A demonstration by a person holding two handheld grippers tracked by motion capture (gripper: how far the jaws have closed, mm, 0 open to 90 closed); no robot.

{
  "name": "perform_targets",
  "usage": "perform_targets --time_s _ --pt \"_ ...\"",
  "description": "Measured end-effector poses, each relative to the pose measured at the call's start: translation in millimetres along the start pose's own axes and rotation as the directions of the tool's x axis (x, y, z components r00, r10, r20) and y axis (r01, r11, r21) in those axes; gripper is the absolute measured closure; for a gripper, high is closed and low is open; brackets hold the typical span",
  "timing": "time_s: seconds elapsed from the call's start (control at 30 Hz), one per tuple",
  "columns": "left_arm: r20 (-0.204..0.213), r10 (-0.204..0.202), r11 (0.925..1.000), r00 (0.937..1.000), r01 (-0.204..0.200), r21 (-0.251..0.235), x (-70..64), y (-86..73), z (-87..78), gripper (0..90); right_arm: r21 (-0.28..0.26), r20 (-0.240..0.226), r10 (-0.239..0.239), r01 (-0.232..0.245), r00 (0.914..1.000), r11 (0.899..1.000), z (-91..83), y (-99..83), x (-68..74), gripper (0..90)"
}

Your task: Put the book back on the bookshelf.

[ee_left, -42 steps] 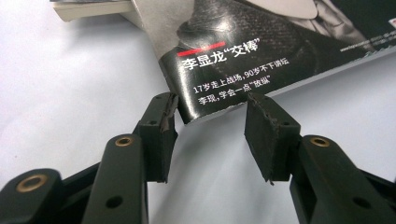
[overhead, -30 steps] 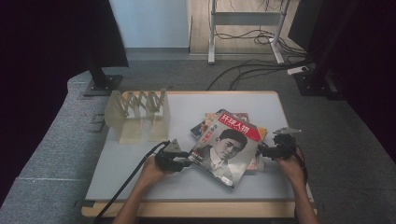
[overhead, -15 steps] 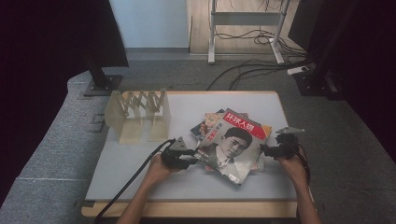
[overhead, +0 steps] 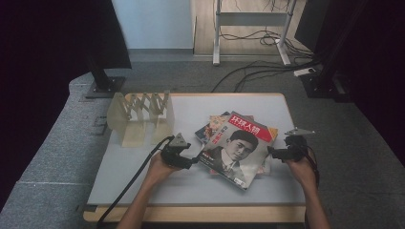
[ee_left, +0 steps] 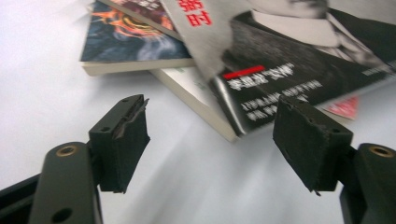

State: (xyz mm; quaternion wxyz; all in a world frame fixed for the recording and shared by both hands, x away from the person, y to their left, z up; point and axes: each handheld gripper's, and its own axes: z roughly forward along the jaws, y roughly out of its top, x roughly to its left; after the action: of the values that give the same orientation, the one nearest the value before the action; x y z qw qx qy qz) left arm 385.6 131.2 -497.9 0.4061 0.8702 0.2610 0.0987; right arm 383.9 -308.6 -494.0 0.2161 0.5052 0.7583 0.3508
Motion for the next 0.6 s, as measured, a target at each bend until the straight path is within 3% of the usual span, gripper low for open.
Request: perform_targets --time_s 0.17,0.37,0.43,0.6 --pt "-0.01 -0.042 0.9991 0.9991 0.042 0.001 3.5 0.0 9.5 23.8 0.002 -0.011 -0.007 0.007 0.9999 1.0 0.3 1.1 2.6 3.3" --pt "-0.004 -0.045 0.9987 0.999 0.045 0.026 3.4 -3.4 16.4 25.3 0.001 -0.013 -0.005 0.005 0.9999 1.0 -1.2 0.2 1.9 3.2" --pt "0.02 -0.03 0.9993 0.9994 0.03 0.021 1.9 -4.2 16.1 31.8 0.003 -0.014 -0.007 0.007 0.9999 1.0 -1.2 -0.3 1.7 3.2" --pt "0.071 0.016 0.9999 0.9973 -0.016 0.002 -7.1 -3.2 13.8 57.8 0.004 -0.014 -0.007 0.007 0.9999 1.0 -0.8 -0.7 1.1 3.1"
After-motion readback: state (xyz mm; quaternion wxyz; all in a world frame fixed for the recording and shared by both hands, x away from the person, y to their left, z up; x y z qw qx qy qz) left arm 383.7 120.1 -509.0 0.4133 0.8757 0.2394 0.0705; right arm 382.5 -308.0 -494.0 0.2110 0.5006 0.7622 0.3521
